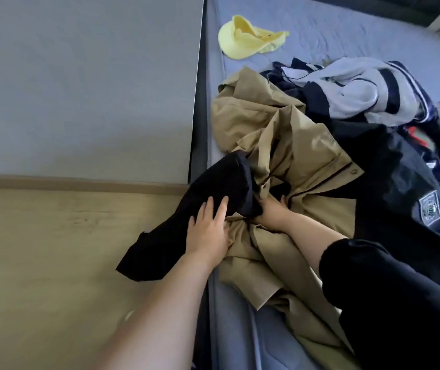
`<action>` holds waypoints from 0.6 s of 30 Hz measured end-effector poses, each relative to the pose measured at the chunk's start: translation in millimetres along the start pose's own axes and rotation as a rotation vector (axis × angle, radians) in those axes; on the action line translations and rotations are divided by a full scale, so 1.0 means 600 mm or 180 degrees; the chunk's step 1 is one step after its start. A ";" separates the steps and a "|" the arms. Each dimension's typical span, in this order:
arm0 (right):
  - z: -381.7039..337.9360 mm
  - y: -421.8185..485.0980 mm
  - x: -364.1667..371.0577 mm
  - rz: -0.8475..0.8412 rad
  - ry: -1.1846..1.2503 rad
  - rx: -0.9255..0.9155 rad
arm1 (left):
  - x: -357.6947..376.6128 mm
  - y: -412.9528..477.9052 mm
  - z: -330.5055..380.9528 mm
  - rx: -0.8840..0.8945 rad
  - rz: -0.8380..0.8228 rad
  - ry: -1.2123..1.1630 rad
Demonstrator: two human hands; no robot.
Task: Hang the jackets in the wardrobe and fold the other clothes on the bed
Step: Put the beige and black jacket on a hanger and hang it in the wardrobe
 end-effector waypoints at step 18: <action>-0.044 -0.261 -0.173 0.2498 0.1401 -0.0704 | -0.007 -0.171 0.146 0.0872 0.0595 0.0810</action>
Point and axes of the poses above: each hand's wrist, its own y-axis towards the middle knuckle, its own x-axis out of the palm, z = x × y, the point moved 7 cm from there along y, towards the middle knuckle, and after that the axes turned 7 degrees about z, right-handed, at the moved point
